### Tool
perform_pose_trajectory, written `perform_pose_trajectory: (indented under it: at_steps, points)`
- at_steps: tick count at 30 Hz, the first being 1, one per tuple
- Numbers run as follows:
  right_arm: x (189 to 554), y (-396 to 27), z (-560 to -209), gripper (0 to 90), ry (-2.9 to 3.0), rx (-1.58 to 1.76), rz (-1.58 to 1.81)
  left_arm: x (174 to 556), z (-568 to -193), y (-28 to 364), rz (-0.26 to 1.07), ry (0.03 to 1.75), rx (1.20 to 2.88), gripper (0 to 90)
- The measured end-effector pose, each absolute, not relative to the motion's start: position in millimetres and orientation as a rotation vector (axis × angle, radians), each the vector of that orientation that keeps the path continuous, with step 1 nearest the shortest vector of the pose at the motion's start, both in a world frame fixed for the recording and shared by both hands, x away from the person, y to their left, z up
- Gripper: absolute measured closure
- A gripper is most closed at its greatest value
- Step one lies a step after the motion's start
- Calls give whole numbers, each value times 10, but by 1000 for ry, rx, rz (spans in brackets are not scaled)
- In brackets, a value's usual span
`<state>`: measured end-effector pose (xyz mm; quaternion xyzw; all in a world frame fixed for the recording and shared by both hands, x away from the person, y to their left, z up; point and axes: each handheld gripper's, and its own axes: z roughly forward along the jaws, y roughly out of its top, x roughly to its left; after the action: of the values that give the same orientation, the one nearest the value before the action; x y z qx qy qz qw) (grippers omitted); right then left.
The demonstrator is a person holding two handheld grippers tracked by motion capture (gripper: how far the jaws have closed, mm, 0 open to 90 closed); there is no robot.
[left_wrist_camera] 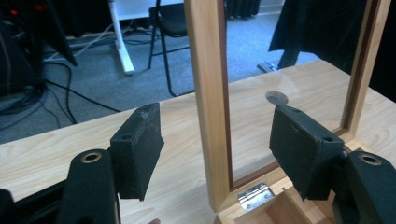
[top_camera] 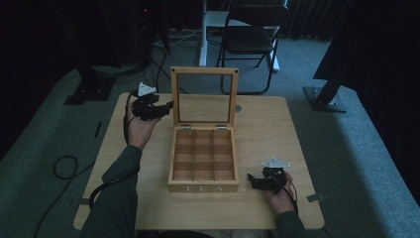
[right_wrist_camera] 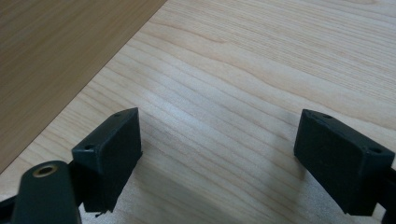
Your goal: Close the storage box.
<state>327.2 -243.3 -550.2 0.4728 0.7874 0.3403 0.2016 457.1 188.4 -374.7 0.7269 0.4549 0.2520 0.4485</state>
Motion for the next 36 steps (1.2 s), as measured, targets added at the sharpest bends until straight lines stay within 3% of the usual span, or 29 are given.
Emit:
perform_pose_trajectory:
  at_steps: [9,17,30,36]
  points:
    - [3271,-2433,-5502,145,2199,1321,950,4675,-3844,1866,610,1142,1820,340]
    - [3271,-2433,-5502,145,2199,1321,951,4790,-3881,1793,603,1140,1835,440]
    - [3262,-2428,-5503,145,2206,1313,953,4991,-3922,1645,646,1187,1873,433]
    - [3260,-2427,-5503,145,2208,1310,955,5066,-3899,1647,624,1174,1868,496]
